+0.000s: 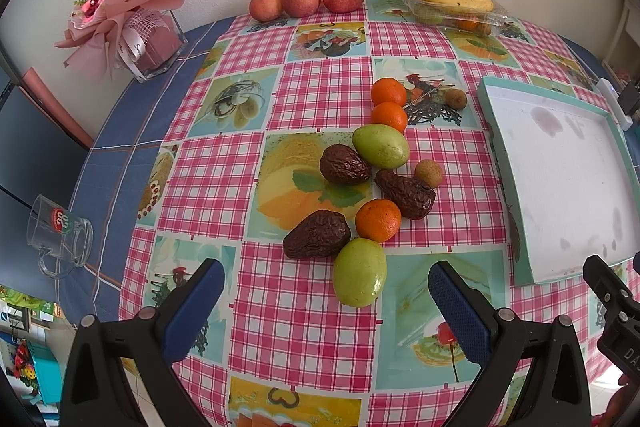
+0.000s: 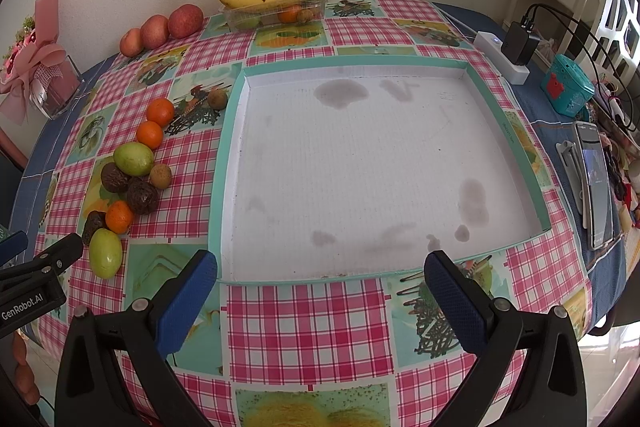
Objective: Organize fruits
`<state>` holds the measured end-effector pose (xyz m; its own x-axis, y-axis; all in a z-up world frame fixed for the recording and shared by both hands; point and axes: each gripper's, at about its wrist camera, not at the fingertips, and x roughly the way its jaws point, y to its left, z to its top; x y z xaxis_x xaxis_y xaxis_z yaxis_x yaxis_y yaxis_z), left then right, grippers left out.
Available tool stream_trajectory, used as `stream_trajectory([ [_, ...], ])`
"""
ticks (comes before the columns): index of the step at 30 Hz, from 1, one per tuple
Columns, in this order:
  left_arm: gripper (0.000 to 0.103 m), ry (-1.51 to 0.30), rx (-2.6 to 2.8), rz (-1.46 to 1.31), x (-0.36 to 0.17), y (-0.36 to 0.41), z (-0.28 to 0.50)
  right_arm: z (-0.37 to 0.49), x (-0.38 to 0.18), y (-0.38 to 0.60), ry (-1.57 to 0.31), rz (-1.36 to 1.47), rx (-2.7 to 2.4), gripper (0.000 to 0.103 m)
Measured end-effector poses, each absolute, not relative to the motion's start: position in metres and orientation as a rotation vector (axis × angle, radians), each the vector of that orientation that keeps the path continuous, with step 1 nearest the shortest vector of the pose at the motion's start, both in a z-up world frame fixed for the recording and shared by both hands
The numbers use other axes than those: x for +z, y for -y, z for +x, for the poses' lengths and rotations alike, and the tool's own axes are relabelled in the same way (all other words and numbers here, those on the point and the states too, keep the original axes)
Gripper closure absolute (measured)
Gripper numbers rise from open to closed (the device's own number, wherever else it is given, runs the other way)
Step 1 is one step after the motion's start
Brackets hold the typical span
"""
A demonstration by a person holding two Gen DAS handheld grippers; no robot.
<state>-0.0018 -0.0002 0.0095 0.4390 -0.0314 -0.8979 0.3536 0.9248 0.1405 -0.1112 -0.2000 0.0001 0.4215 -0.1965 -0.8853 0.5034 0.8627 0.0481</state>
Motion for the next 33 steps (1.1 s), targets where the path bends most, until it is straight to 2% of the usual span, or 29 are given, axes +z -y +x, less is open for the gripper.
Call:
stream_trajectory([
  [21,0.0,-1.111,-0.209,0.238,0.012,-0.018,0.012,-0.112,0.001,0.201,-1.038,0.345,-0.456,0.0],
  [33,0.0,-0.974,-0.119,0.052,0.027,-0.087,0.033,-0.09,0.006,0.18,-0.982,0.338,-0.353,0.0],
])
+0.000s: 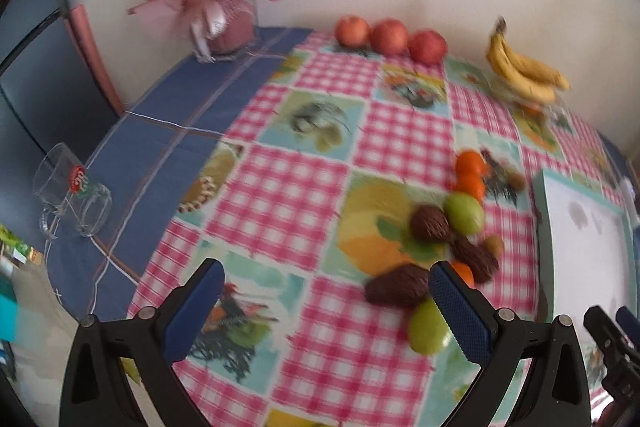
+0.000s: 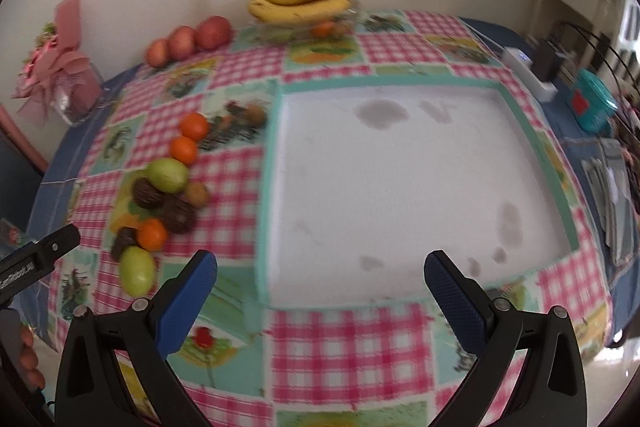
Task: Organize fruits
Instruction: 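Grasp the green guava with the right tool while the left tool grasps a dark date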
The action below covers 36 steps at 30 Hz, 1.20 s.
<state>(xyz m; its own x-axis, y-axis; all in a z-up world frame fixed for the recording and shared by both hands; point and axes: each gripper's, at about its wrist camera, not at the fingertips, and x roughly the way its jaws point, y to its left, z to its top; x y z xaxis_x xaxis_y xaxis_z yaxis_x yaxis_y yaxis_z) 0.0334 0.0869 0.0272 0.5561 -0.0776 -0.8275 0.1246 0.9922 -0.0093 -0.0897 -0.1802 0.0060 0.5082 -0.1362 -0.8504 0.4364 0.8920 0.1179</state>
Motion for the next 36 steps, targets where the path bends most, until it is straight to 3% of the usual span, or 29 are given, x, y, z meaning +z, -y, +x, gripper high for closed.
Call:
stream_trajectory([
  [6,0.0,-0.858,-0.111,0.031,0.041,-0.109,0.039,-0.065,0.012,0.152,-0.947,0.348,-0.229,0.0],
  [23,0.0,-1.137,-0.169,0.039,-0.005,-0.127,0.082,-0.017,-0.016,0.082,-1.112,0.238,-0.094,0.0],
  [34,0.0,-1.212,-0.186,-0.002,-0.029,-0.135,0.097,0.005,-0.045,0.042,-1.205,0.167,-0.054,0.001],
  [36,0.001,-1.219,-0.191,-0.009,-0.032,-0.135,0.098,0.007,-0.049,0.038,-1.215,0.16,-0.046,0.006],
])
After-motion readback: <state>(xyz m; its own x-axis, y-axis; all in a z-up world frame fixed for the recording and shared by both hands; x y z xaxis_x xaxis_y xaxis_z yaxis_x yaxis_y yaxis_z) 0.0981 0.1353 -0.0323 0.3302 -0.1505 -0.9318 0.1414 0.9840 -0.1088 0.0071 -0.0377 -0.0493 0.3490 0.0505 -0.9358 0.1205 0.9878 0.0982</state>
